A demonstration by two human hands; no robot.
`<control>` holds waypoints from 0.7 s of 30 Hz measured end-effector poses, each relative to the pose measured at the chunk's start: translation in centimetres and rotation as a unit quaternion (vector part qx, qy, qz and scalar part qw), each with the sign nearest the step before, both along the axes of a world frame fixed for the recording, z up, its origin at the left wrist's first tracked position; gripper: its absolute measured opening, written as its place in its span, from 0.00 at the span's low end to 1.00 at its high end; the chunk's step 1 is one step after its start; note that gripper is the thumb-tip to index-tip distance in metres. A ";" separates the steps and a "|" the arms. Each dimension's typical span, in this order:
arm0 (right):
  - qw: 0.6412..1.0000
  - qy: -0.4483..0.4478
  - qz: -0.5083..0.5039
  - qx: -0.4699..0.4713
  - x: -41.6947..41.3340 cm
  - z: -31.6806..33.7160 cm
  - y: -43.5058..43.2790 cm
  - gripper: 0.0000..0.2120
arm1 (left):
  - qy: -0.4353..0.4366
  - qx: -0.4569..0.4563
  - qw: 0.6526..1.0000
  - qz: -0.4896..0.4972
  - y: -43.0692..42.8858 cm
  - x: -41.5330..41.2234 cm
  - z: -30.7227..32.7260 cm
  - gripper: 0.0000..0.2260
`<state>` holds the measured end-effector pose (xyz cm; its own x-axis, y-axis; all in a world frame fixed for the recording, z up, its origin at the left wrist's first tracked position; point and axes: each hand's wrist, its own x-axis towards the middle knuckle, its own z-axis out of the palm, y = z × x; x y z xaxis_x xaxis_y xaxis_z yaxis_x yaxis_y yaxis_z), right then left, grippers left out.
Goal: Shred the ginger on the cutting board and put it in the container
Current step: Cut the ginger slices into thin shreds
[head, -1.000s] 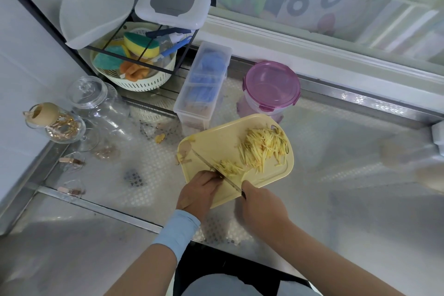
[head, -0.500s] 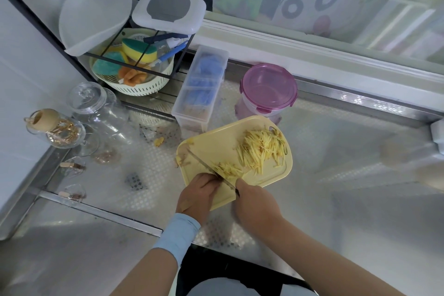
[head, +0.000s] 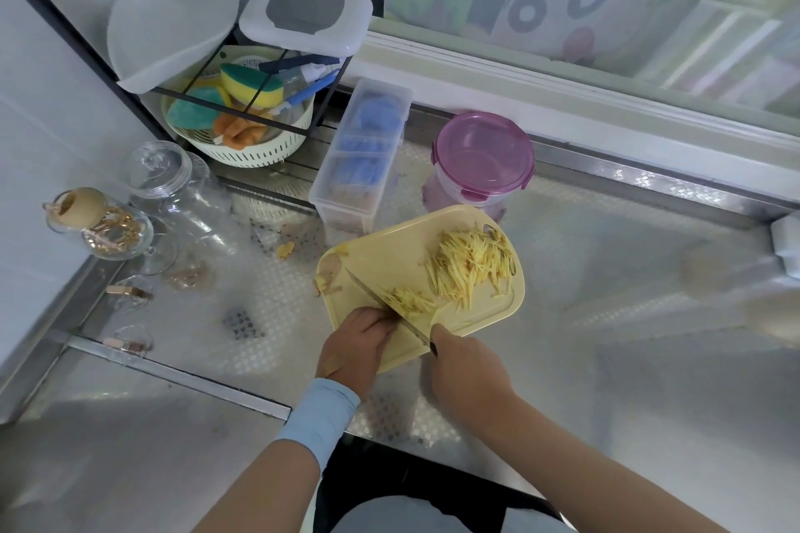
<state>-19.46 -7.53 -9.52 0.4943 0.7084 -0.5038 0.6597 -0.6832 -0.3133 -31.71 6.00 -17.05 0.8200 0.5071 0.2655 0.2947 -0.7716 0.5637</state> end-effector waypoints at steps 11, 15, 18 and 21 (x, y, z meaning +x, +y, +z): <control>0.999 -0.007 0.032 -0.004 0.2 0.0 1.3 0.06 | 0.018 -0.015 1.000 0.011 0.1 0.0 -0.2 0.13; 1.000 -0.006 0.004 0.009 -0.1 -0.2 -0.2 0.04 | 0.006 -0.009 1.000 0.005 0.0 0.0 -0.3 0.13; 1.000 0.000 0.003 0.001 -0.2 -0.3 0.0 0.05 | 0.006 -0.009 1.000 0.007 -0.1 0.0 0.0 0.13; 1.000 0.009 0.016 -0.007 -0.2 -0.4 0.9 0.07 | 0.004 -0.017 1.000 0.009 -0.2 0.0 0.2 0.13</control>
